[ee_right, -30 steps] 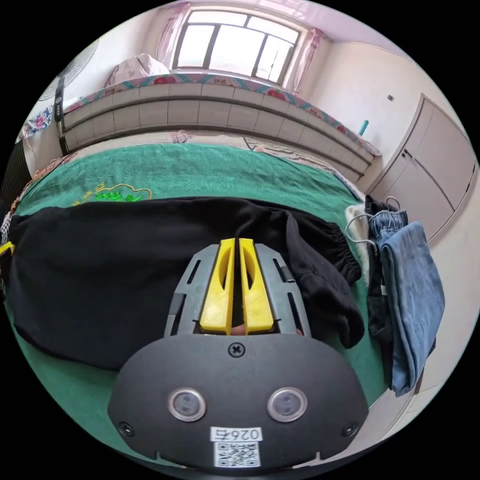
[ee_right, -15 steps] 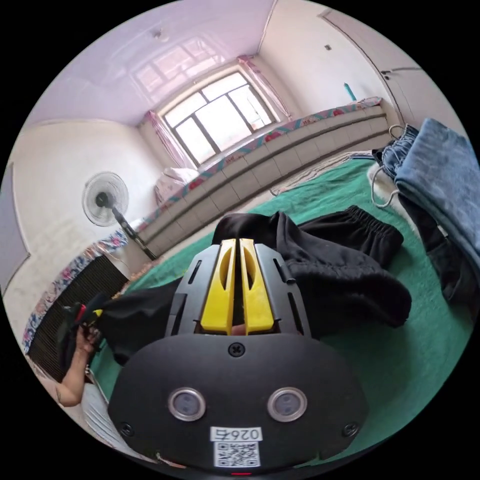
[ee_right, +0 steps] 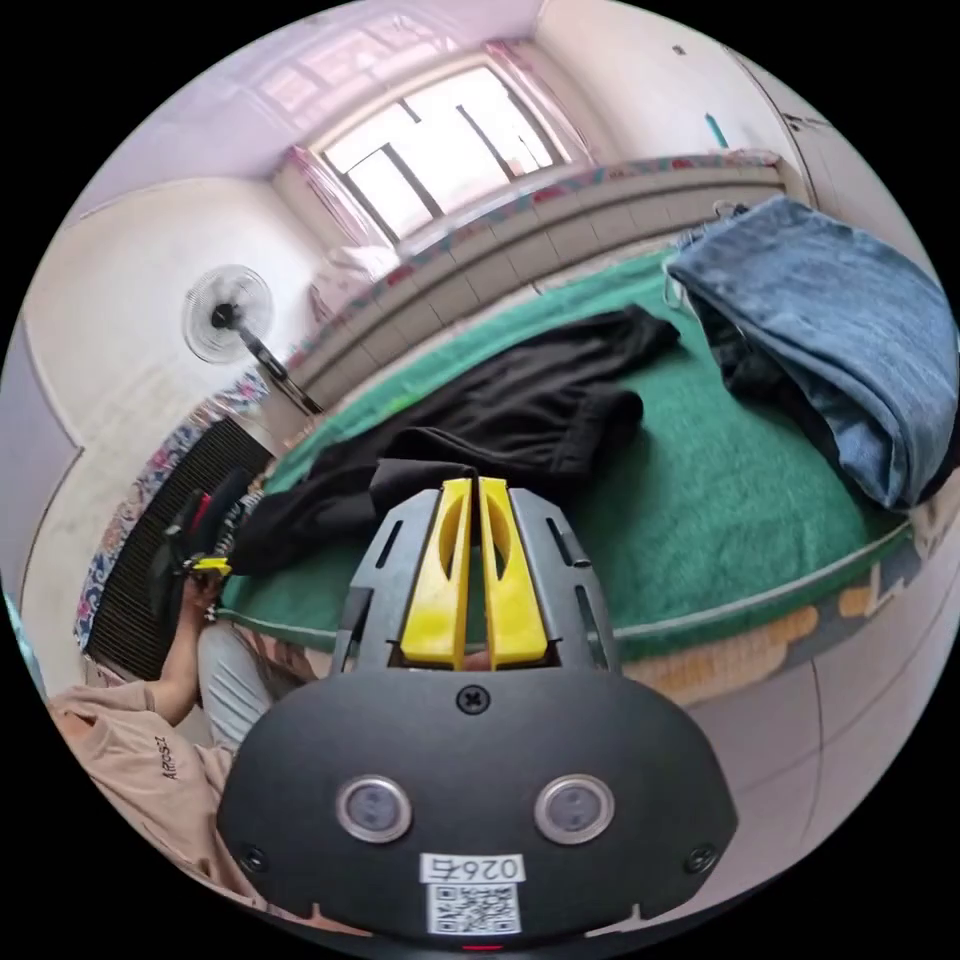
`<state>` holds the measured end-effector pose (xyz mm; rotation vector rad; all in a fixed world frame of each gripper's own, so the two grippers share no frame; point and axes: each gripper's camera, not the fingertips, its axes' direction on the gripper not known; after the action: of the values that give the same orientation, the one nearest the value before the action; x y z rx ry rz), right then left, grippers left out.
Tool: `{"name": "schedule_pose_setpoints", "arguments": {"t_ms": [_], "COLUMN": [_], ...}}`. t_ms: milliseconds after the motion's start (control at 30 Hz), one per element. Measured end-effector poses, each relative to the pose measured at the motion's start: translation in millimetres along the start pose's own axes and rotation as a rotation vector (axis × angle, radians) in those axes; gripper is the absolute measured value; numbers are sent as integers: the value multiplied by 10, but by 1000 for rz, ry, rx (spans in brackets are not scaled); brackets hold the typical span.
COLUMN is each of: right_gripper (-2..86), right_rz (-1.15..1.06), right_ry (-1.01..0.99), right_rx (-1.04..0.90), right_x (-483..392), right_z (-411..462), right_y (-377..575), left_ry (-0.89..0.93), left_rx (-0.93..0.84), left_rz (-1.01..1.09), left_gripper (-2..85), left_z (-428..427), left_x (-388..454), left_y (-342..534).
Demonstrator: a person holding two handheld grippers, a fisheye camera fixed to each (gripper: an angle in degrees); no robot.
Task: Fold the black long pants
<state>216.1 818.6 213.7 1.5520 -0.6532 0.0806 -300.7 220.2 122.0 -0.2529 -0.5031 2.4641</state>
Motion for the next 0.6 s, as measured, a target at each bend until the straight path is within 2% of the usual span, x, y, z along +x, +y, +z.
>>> {"name": "schedule_pose_setpoints", "arguments": {"t_ms": [67, 133, 233, 333, 400, 467, 600], "right_gripper": [-12, -5, 8, 0, -6, -8, -9], "right_rz": [16, 16, -6, -55, -106, -176, -387], "right_ry": [76, 120, 221, 263, 235, 165, 80], "right_rx": [-90, -73, 42, 204, 268, 255, 44], "right_x": [-30, -221, -657, -1169, -1455, -1702, -2213], "right_z": [40, -155, -655, -1185, -1316, -1197, -179], "right_y": [-10, -7, -32, -52, -95, -219, -574], "left_ry": [-3, -31, -75, -126, -241, -333, -463], "left_rx": [-84, -106, 61, 239, 331, 372, 406], "left_rz": [-43, -73, -80, -222, -304, -409, -634], "left_gripper": [-5, -6, -8, -9, -9, -8, 5], "left_z": [127, 143, -140, -508, -688, -752, -671], "left_x": [27, 82, 230, 220, 199, 94, -275], "left_y": [104, 219, 472, 713, 680, 532, 135]}}
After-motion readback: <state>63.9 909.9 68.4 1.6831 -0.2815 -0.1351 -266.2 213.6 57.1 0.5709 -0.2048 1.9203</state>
